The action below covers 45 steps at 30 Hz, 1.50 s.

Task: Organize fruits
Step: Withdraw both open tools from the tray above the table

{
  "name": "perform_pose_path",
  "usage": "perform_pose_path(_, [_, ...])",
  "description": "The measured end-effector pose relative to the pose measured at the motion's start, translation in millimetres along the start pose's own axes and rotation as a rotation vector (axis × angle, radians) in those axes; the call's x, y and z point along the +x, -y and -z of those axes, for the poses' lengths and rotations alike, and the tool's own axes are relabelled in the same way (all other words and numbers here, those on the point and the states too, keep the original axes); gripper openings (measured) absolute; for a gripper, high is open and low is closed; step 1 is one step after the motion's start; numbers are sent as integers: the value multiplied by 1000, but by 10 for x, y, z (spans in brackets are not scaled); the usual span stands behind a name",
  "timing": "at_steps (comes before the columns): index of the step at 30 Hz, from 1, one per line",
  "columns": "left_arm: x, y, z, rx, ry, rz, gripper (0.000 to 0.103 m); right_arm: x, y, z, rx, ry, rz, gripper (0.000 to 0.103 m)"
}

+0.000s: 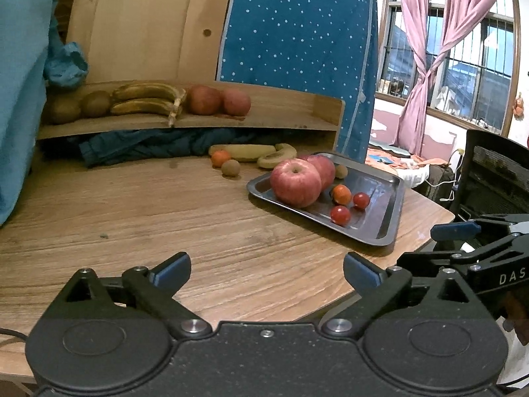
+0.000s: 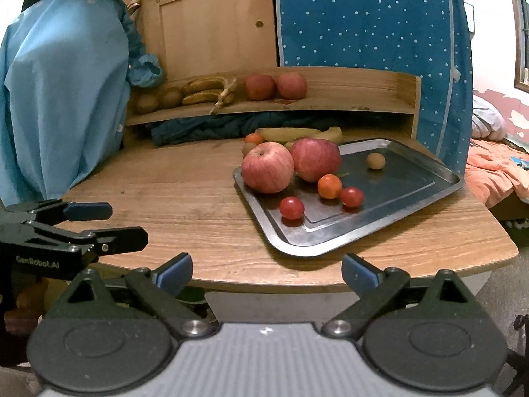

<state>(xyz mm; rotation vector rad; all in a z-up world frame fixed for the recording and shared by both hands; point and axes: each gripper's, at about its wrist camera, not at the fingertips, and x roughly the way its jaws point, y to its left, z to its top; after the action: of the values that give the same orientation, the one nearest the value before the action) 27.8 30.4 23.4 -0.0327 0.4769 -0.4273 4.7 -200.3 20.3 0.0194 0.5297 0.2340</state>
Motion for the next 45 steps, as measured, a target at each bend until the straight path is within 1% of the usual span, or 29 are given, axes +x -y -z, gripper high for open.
perform_pose_path(40, [38,-38,-83,-19,6,-17,101,106,23,-19,9,-22,-6,102])
perform_pose_path(45, [67,-61,-146,-24,6,-33,102,133,23,-44,5,-25,-12,102])
